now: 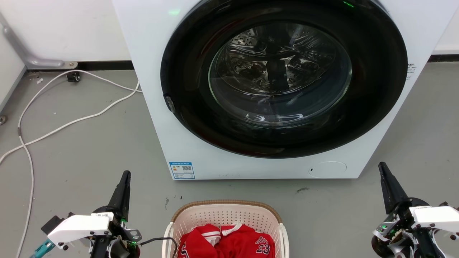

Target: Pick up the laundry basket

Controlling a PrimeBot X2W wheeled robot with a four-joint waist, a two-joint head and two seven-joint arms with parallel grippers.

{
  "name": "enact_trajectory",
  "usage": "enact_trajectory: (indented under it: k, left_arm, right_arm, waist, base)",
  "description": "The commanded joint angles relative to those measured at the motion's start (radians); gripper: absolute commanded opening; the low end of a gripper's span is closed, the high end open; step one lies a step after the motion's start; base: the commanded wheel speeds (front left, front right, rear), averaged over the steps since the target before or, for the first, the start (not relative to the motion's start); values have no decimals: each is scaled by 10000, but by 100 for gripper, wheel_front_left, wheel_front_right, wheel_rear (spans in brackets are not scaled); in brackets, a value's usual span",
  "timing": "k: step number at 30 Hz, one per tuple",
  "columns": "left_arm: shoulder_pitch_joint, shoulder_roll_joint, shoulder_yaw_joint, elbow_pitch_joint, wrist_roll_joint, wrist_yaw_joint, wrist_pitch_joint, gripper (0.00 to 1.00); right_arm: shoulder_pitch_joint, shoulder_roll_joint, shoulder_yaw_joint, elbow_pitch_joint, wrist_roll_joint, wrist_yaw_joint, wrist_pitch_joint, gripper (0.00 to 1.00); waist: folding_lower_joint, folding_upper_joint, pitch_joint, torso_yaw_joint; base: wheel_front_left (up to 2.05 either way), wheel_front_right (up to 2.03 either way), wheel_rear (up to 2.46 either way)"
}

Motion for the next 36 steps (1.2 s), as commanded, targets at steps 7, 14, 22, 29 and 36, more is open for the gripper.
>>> enact_trajectory:
  k: [7, 14, 22, 29, 36]
  left_arm:
    - [-65, 20, 26, 3, -1, -43, 19, 0]
    - [-65, 20, 26, 2, -1, -43, 19, 0]
    - [-65, 20, 25, 2, -1, -43, 19, 0]
    - [130, -21, -26, 174, 1, 13, -7, 100]
    - [165, -17, -62, -21, 674, 11, -373, 100]
  right_arm:
    - [-107, 21, -4, 2, 40, -3, 7, 0]
    - [-107, 21, -4, 2, 40, -3, 6, 0]
    - [-107, 21, -4, 2, 42, -3, 6, 0]
    - [139, 10, 15, 181, -6, -2, -5, 100]
    - [199, 9, 64, 7, -620, -2, -372, 100]
  waist:
    - [0, 0, 0, 0]
    - [0, 0, 0, 0]
    - [0, 0, 0, 0]
    - [0, 0, 1, 0]
    - [0, 0, 11, 1]
  base:
    - [0, 0, 0]
    - [0, 0, 0]
    - [0, 0, 0]
    - [0, 0, 0]
    - [0, 0, 0]
